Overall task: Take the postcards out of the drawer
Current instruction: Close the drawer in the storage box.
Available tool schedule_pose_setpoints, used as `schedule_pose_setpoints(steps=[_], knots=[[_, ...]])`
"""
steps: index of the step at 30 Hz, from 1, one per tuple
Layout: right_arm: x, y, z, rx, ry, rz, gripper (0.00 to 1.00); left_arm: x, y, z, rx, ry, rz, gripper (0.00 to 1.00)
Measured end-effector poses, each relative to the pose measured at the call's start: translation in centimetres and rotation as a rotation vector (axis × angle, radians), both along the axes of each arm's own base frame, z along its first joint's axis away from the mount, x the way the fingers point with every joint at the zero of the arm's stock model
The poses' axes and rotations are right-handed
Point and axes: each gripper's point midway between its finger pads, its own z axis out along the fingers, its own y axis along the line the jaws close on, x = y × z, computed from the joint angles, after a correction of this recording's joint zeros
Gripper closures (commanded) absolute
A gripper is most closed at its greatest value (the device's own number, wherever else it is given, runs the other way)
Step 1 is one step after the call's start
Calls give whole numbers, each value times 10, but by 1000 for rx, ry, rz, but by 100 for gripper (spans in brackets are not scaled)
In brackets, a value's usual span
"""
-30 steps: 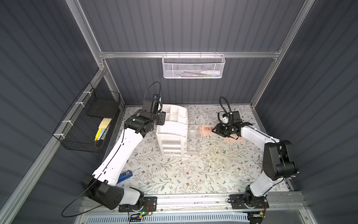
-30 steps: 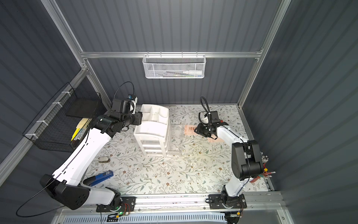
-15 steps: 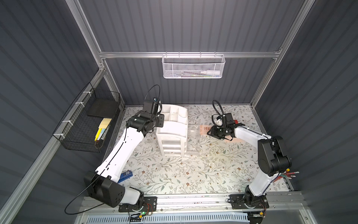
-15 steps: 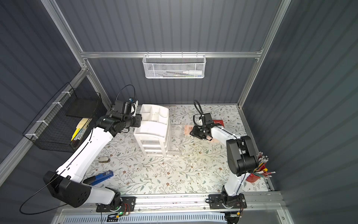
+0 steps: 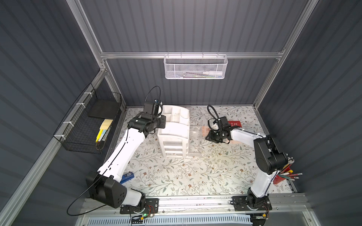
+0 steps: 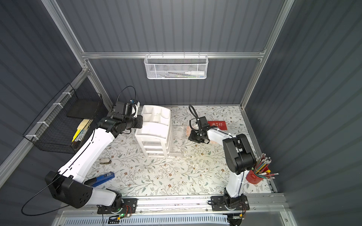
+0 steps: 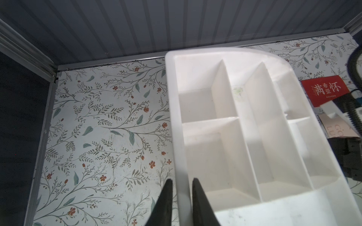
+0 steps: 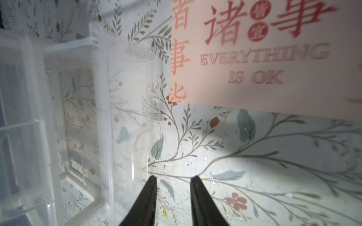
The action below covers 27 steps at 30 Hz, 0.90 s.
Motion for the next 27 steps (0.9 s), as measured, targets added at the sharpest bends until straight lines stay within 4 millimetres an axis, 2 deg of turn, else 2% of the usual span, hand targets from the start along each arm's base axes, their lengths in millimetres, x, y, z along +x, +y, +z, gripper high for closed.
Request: schedule_pose_setpoints(steps=[4,11,16,22,27], knots=[[1,16,-6,2,12,19,71,1,1,1,-9,-2,8,88],[14,51,5,62,-22,48,73,1,1,0,-12,0,7,95],[18,81,4,125,-14,69,73,2,1,0,-13,-2,7,100],[18,114,-4,199,18,83,73,3,3,0,-15,-6,13,100],[32,126,-6,240,27,56,73,8,6,0,-20,-15,24,100]])
